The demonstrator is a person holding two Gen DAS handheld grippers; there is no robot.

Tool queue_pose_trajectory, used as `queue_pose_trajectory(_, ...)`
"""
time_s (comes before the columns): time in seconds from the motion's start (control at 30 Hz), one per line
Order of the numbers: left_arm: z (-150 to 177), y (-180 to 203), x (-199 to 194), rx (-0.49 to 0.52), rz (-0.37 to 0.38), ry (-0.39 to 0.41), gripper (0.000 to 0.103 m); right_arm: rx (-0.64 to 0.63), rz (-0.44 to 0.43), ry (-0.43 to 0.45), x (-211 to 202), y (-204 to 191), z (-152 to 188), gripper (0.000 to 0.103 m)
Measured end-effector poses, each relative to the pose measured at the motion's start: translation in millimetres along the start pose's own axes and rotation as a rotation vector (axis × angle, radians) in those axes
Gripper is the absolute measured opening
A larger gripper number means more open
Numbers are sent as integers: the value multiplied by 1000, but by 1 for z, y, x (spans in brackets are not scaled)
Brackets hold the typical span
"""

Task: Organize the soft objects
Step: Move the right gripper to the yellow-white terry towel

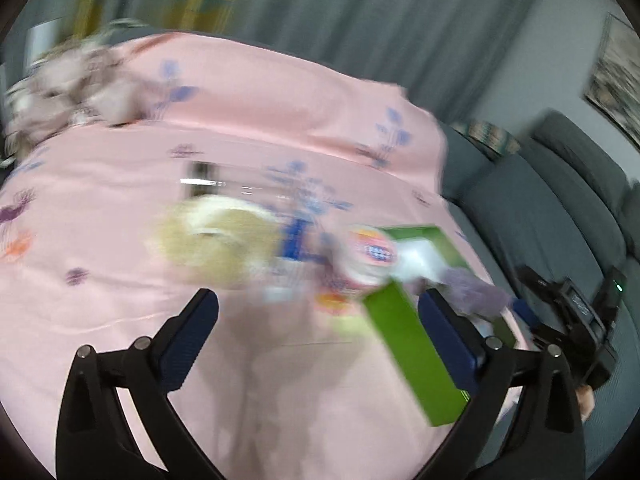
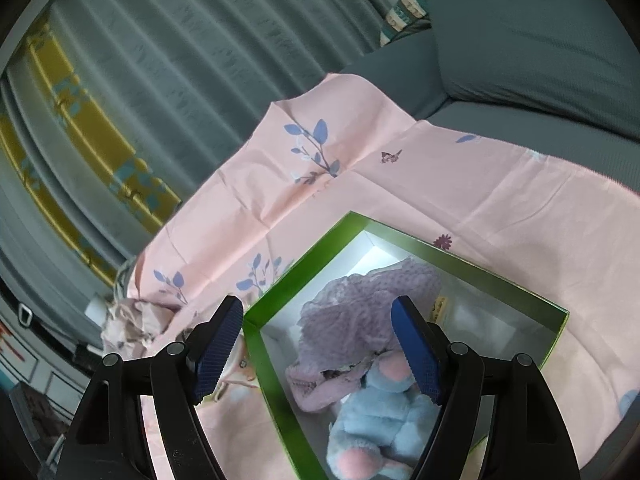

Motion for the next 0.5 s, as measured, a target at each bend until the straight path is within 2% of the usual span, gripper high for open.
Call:
queue_pose_trajectory(0.07, -4, -30, -13, -31, -52, 20, 100, -30, 5, -3, 0, -9, 2, 84)
queue_pose_trajectory(0.23, 5, -102, -24, -143, -167, 27, 100, -109, -21, -27, 7, -45, 10, 84)
queue_pose_trajectory(0.37, 20, -142, -18, -249, -215, -4, 100, -190, -2, -25, 6, -80, 21, 84)
queue_pose_trajectory(0.43, 18, -151, -13, -281, -192, -54, 100, -227, -11, -29, 5, -95, 26, 84)
queue_pose_trajectory(0.5, 16, -156, -14, -298, -185, -52, 100, -281, -20, -47, 9, -118, 35, 84)
Point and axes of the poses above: each gripper's, at about its wrist camera, not at the fingertips, and x roughly the way its jaws point, y to its right, z to its underside, the point moved 3 cm from there along x, roughly the way its jaws point, and after that the axes turned 8 degrees about -x, right-handed, at the moved point
